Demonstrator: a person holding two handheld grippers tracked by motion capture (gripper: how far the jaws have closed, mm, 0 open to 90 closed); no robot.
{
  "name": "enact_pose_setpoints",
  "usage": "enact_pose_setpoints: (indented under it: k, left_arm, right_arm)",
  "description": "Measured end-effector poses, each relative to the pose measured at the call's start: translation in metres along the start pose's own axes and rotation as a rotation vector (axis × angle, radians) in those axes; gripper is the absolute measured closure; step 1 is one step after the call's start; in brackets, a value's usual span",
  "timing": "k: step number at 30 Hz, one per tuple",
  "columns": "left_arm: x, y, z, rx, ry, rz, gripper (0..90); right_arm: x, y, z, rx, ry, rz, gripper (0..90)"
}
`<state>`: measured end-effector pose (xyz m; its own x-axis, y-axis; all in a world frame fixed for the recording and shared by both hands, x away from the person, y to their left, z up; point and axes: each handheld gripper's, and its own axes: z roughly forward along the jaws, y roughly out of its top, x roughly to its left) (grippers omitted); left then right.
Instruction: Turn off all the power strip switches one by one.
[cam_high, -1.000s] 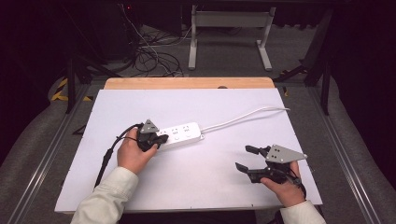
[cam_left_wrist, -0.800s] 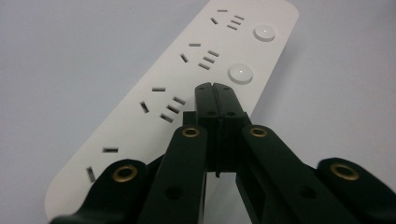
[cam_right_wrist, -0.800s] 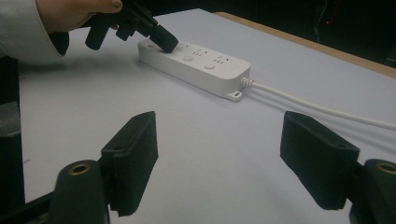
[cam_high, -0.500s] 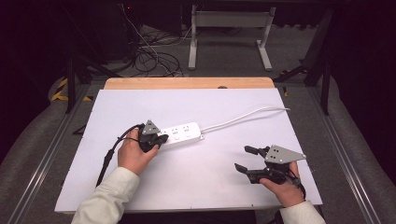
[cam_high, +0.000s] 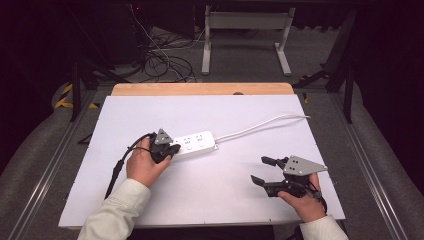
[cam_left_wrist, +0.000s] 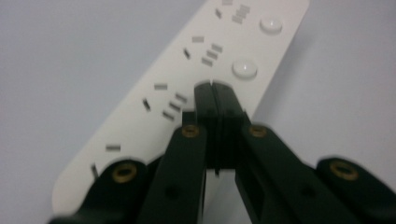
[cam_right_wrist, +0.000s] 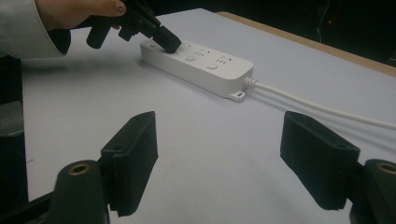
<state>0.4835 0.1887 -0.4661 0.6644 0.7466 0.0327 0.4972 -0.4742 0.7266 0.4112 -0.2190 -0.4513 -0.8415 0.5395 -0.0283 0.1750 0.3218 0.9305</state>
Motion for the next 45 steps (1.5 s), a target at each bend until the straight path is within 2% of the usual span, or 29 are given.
enact_pose_setpoints:
  k: [2, 4, 5, 6, 7, 8, 9, 10, 11, 12, 14, 18, 19, 21, 26, 31, 35, 36, 41, 42, 43, 45]
  left_arm:
    - [-0.001, 0.0, 0.0, 0.002, 0.014, 0.015, 90.0]
    - [-0.002, 0.0, 0.0, -0.01, 0.014, 0.012, 90.0]
    - [0.002, -0.001, 0.0, -0.056, 0.005, -0.001, 90.0]
    - [0.003, 0.0, -0.002, -0.042, -0.001, -0.025, 90.0]
    - [0.003, 0.0, -0.002, -0.042, -0.001, -0.025, 90.0]
    - [0.007, 0.001, -0.008, -0.09, -0.018, -0.049, 90.0]
    - [0.007, 0.003, -0.011, -0.123, -0.028, -0.056, 90.0]
    - [0.007, 0.003, -0.011, -0.123, -0.028, -0.056, 90.0]
    - [0.007, 0.005, -0.015, -0.156, -0.023, -0.058, 90.0]
    - [0.005, 0.011, -0.022, -0.22, -0.049, -0.073, 90.0]
    - [0.002, 0.015, -0.023, -0.233, -0.059, -0.059, 90.0]
    - [-0.004, 0.017, -0.016, -0.22, -0.077, -0.039, 90.0]
    - [-0.007, 0.018, -0.009, -0.2, -0.065, -0.01, 90.0]
    - [-0.008, 0.019, -0.006, -0.192, -0.064, 0.001, 90.0]
    - [-0.01, 0.02, 0.004, -0.183, -0.072, -0.013, 90.0]
    - [-0.013, 0.017, 0.016, -0.128, -0.041, 0.014, 90.0]
    - [-0.013, 0.016, 0.019, -0.113, -0.046, 0.005, 90.0]
    - [-0.013, 0.016, 0.019, -0.113, -0.036, 0.015, 90.0]
    - [-0.013, 0.015, 0.022, -0.104, -0.049, -0.005, 90.0]
    - [-0.012, 0.015, 0.022, -0.104, -0.039, 0.002, 90.0]
    - [-0.013, 0.014, 0.023, -0.104, -0.046, -0.004, 90.0]
    - [-0.013, 0.013, 0.023, -0.102, -0.032, 0.017, 90.0]
  right_arm:
    - [0.0, 0.0, 0.0, 0.0, 0.0, 0.001, 27.9]
    - [0.0, 0.0, 0.0, -0.001, 0.0, -0.002, 27.9]
    - [0.0, 0.0, 0.0, -0.001, 0.0, -0.002, 27.8]
    - [0.0, 0.0, 0.0, -0.001, 0.0, -0.001, 27.9]
    - [0.0, 0.0, -0.001, -0.001, -0.001, 0.0, 27.9]
    - [-0.001, 0.0, -0.001, -0.004, -0.001, -0.001, 27.8]
    - [-0.001, 0.0, -0.001, -0.004, -0.003, 0.001, 27.8]
    - [-0.002, -0.001, -0.001, -0.004, -0.004, 0.002, 27.9]
    - [-0.003, -0.001, -0.001, -0.003, -0.007, 0.003, 27.8]
    - [-0.003, -0.001, -0.001, -0.003, -0.005, 0.004, 27.8]
    - [-0.002, -0.001, 0.001, 0.003, -0.001, 0.004, 27.8]
    - [-0.001, -0.001, 0.0, 0.002, -0.001, 0.0, 27.8]
    - [-0.001, -0.001, 0.0, 0.001, -0.003, 0.001, 27.8]
    - [-0.001, -0.001, 0.0, 0.002, -0.002, 0.001, 27.8]
    - [-0.002, -0.001, 0.0, 0.002, 0.001, 0.005, 27.7]
    - [-0.002, -0.001, 0.0, 0.002, 0.0, 0.005, 27.7]
    - [-0.002, -0.001, 0.0, 0.003, -0.002, 0.005, 27.7]
    - [-0.002, -0.002, 0.0, 0.004, -0.001, 0.006, 27.7]
    - [-0.002, -0.001, 0.0, 0.005, -0.001, 0.004, 27.7]
    - [-0.002, -0.002, 0.0, 0.004, -0.001, 0.004, 27.7]
    - [-0.002, -0.001, 0.0, 0.003, 0.001, 0.005, 27.6]
    - [-0.002, -0.001, 0.0, 0.004, 0.001, 0.005, 27.5]
